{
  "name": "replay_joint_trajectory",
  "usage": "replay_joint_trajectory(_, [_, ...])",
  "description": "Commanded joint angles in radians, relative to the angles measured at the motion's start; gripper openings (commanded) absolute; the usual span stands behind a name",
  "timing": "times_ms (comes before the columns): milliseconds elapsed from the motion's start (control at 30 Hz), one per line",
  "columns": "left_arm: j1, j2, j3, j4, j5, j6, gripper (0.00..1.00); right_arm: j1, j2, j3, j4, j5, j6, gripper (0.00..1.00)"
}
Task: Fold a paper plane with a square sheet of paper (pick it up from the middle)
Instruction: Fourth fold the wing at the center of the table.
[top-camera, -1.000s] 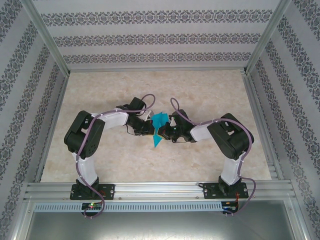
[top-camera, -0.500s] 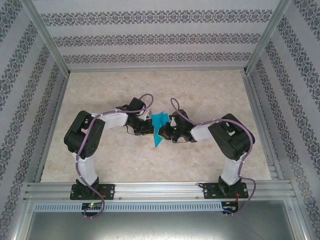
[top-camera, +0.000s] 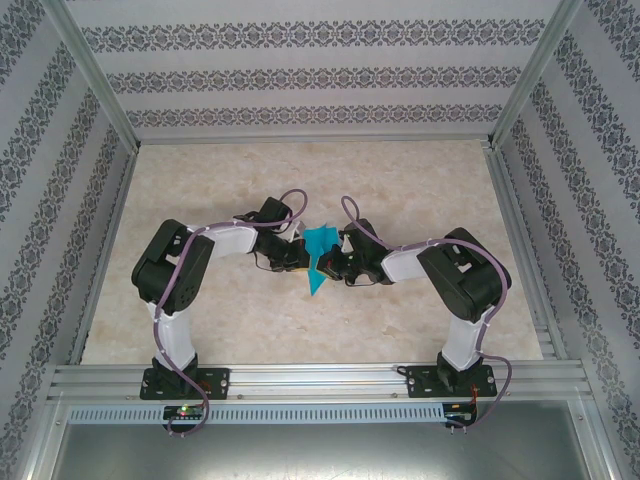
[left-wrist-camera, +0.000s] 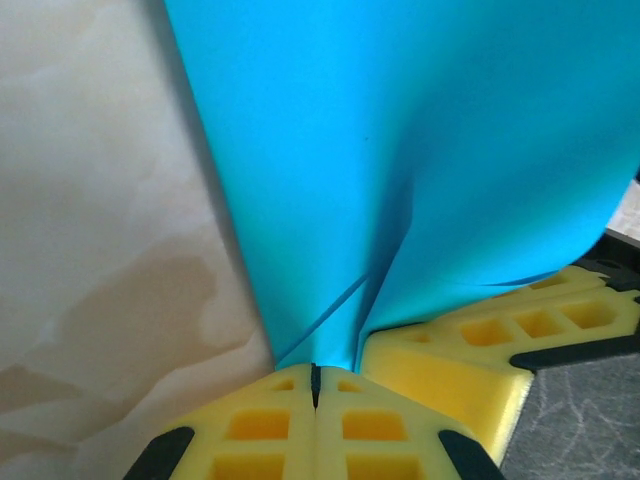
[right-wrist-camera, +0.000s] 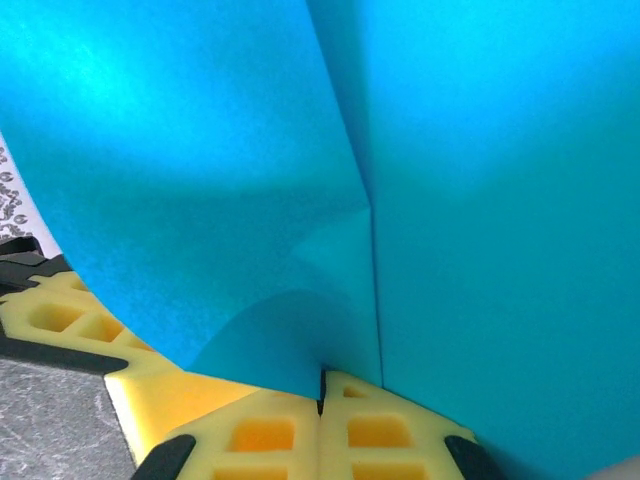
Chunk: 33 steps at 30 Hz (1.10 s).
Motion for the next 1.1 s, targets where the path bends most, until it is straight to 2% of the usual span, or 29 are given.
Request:
replay_joint_trajectory(0, [0.005, 0.016, -0.014, -0.005, -0.005, 0.009, 0.0, 0.009, -0.02, -0.001, -0.056, 0.028, -0.013, 0.05])
replay_joint_trajectory(1067, [0.002, 0.082, 0.014, -0.057, -0.021, 0.097, 0.0, 0.01, -0.028, 0.001, 0.077, -0.016, 0.071, 0.05])
